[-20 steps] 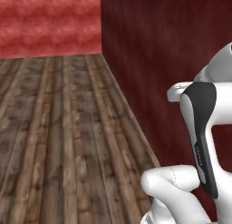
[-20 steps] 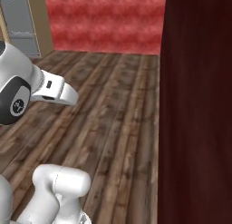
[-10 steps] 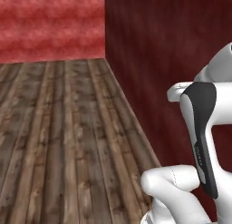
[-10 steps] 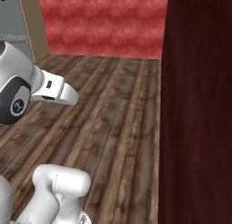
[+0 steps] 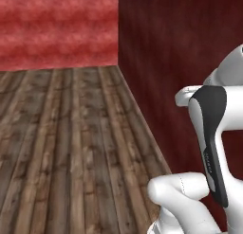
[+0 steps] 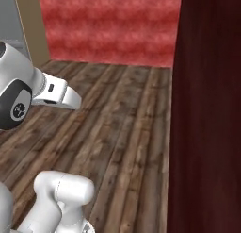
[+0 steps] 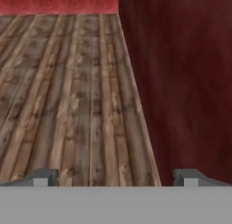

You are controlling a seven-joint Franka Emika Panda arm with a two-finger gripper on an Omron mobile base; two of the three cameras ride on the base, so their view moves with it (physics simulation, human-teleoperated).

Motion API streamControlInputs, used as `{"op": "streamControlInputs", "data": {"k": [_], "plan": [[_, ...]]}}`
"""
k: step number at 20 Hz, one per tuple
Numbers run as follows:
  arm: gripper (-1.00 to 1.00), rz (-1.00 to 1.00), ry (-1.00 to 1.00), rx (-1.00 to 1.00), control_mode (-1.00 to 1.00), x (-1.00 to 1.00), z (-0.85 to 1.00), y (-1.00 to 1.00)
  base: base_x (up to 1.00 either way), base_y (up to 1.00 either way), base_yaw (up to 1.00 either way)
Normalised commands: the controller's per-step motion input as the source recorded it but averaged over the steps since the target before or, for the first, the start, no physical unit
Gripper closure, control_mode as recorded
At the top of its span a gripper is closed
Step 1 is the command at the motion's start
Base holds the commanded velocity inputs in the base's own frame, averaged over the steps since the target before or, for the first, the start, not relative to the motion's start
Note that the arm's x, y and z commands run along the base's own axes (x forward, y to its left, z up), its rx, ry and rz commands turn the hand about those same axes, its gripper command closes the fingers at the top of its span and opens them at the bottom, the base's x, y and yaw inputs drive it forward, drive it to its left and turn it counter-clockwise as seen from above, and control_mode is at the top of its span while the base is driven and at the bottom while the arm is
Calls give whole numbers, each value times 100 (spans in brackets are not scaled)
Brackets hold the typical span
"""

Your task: There is a tray on the dining counter. Grab the cup, mug, and pitcher and place them on the tray. The pitcher may be placed next to the tray if it cannot fit the tray.

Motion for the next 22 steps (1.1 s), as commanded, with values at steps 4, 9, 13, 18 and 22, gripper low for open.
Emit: {"op": "streamControlInputs", "data": {"k": [4, 9, 13, 18, 22], "plan": [[-100, 0, 0, 0, 100, 0, 0, 0, 100, 20, 17], [-100, 0, 0, 0, 100, 0, 0, 0, 100, 26, 32], [-100, 0, 0, 0, 100, 0, 0, 0, 100, 8, 66], [-100, 0, 0, 0, 100, 0, 0, 0, 100, 1, 70], [-100, 0, 0, 0, 100, 0, 0, 0, 100, 0, 69]]}}
